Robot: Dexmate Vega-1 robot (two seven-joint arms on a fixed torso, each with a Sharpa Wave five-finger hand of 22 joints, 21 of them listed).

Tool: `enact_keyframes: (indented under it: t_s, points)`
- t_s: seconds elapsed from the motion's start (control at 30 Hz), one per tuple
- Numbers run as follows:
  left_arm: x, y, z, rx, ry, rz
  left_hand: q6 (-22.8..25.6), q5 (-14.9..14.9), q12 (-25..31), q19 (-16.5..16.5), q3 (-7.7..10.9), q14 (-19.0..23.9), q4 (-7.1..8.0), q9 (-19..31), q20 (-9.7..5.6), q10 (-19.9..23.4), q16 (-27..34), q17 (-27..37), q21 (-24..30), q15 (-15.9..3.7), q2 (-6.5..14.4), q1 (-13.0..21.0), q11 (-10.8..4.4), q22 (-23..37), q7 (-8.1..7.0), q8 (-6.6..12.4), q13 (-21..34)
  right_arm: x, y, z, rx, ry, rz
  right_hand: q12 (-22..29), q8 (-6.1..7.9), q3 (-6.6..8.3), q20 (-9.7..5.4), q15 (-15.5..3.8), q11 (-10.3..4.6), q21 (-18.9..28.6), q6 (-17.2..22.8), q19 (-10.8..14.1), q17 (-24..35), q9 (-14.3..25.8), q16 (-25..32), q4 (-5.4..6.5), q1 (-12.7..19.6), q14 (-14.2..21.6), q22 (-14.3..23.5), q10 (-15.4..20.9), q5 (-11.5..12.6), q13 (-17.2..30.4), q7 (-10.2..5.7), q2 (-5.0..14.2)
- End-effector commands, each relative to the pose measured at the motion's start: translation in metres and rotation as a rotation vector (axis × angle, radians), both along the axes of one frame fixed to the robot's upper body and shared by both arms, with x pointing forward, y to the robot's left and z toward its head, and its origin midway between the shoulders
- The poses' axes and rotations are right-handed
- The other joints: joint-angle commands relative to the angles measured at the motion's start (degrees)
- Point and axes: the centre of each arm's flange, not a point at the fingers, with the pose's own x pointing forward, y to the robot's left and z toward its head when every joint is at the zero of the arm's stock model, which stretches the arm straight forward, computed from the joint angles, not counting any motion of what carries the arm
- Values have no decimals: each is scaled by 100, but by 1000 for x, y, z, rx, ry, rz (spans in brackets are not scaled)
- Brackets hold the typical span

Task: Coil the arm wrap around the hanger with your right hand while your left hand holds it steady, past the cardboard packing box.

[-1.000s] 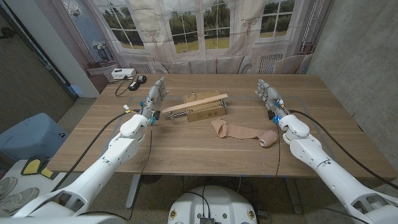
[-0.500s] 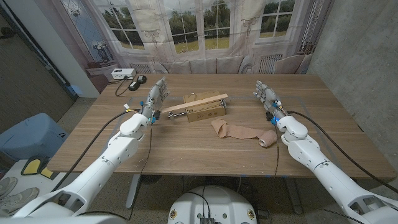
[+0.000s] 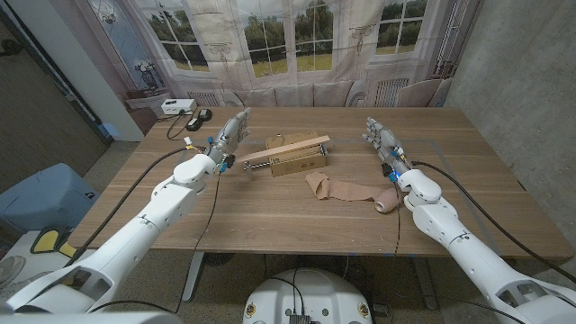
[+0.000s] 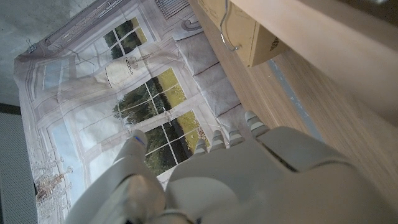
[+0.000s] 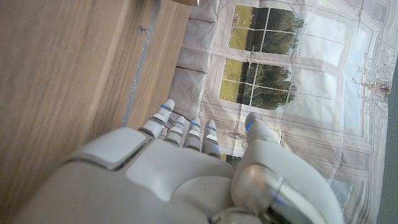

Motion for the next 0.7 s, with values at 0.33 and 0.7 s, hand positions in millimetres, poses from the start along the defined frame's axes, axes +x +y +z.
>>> enact_keyframes:
  t_s: [0.33, 0.7]
  points:
    - [-25, -5, 20, 262, 47, 137, 131, 53, 64, 87, 106, 313, -303, 42, 196, 163, 96, 47, 2, 142, -26, 473, 145, 49, 242, 122, 56, 3, -1, -4, -2, -19, 30, 36, 33, 26, -7, 23, -3, -8, 48, 42, 23, 27, 30, -5, 15, 30, 14, 79, 14, 25, 16, -15]
    - [-38, -2, 26, 365, 84, 195, 338, 69, 97, 203, 176, 444, -420, 52, 215, 261, 104, 63, 22, 145, -43, 807, 193, 56, 367, 186, 80, 4, -2, -9, 9, -20, 39, 38, 34, 24, -10, 26, -7, -24, 50, 41, 23, 27, 32, -6, 17, 37, 15, 90, 14, 25, 17, -14]
